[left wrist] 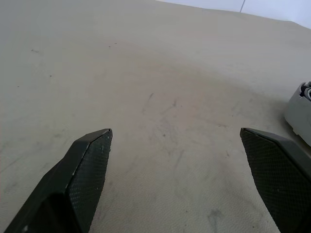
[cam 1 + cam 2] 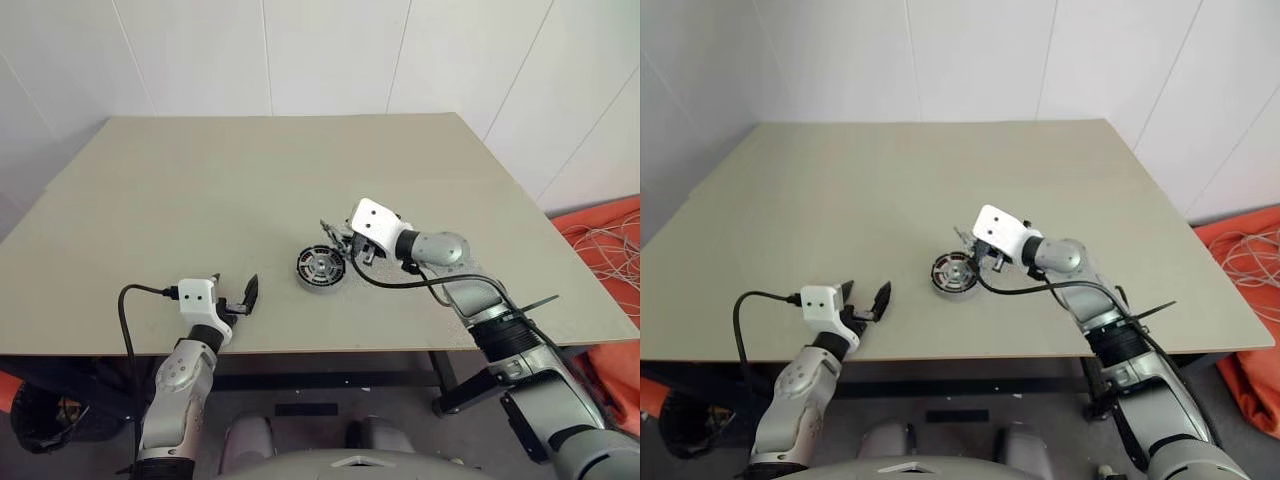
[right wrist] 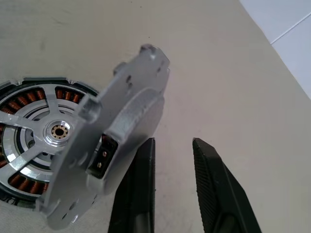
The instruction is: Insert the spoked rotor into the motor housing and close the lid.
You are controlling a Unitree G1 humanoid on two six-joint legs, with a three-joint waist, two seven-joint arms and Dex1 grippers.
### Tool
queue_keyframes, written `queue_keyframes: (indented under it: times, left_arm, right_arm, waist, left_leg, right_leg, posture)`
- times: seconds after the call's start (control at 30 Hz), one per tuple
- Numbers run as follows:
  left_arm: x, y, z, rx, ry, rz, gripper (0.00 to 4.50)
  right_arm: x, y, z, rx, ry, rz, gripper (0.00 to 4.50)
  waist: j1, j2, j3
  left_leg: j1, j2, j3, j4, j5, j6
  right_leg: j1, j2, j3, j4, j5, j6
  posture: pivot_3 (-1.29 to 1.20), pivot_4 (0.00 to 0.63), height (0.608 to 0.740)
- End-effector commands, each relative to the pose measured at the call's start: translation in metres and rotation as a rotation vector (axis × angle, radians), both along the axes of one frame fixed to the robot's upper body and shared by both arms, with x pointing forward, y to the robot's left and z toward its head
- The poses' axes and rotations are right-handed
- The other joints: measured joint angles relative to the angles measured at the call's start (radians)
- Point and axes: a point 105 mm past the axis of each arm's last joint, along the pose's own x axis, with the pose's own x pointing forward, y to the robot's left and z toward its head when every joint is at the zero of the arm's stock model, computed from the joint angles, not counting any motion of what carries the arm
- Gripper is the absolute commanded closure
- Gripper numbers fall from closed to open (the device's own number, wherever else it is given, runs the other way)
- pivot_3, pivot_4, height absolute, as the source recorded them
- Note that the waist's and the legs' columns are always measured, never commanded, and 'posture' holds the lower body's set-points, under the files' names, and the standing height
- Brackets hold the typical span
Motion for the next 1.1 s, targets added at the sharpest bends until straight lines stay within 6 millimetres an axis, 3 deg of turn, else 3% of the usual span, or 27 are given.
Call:
queue_keyframes:
  times: [0.03, 0.4, 0.7, 1.1]
  left_arm:
    - [0.004, -0.001, 0.016, 0.001, -0.057, -0.008, 0.00]
    - [0.005, 0.001, 0.015, 0.004, -0.055, -0.007, 0.00]
    - [0.003, 0.003, 0.014, 0.005, -0.052, 0.000, 0.00]
    - [0.001, 0.004, 0.014, 0.009, -0.053, 0.003, 0.00]
  right_arm:
    - [-0.003, 0.009, 0.015, 0.055, -0.047, 0.010, 4.45]
    - [-0.012, 0.022, 0.009, 0.086, -0.014, 0.049, 4.48]
    - [-0.026, 0.032, -0.004, 0.095, 0.047, 0.115, 4.48]
    - [-0.030, 0.044, -0.022, 0.108, 0.113, 0.123, 4.48]
  waist:
    - [0.000, 0.000, 0.000]
    - [0.000, 0.000, 0.000]
    - [-0.001, 0.000, 0.000]
    - [-0.001, 0.000, 0.000]
  left_leg:
    - [0.000, 0.000, 0.000, 0.000, 0.000, 0.000]
    - [0.000, 0.000, 0.000, 0.000, 0.000, 0.000]
    - [0.000, 0.000, 0.000, -0.001, 0.000, 0.000]
    - [0.000, 0.000, 0.000, -0.001, 0.000, 0.000]
  right_leg:
    - [0.000, 0.000, 0.000, 0.000, 0.000, 0.000]
    - [0.000, 0.000, 0.000, 0.000, 0.000, 0.000]
    - [0.000, 0.000, 0.000, 0.000, 0.000, 0.000]
    - [0.000, 0.000, 0.000, 0.000, 0.000, 0.000]
  posture:
    - [0.00, 0.000, 0.740]
    - [0.00, 0.000, 0.740]
    - [0.00, 0.000, 0.740]
    - [0.00, 0.000, 0.740]
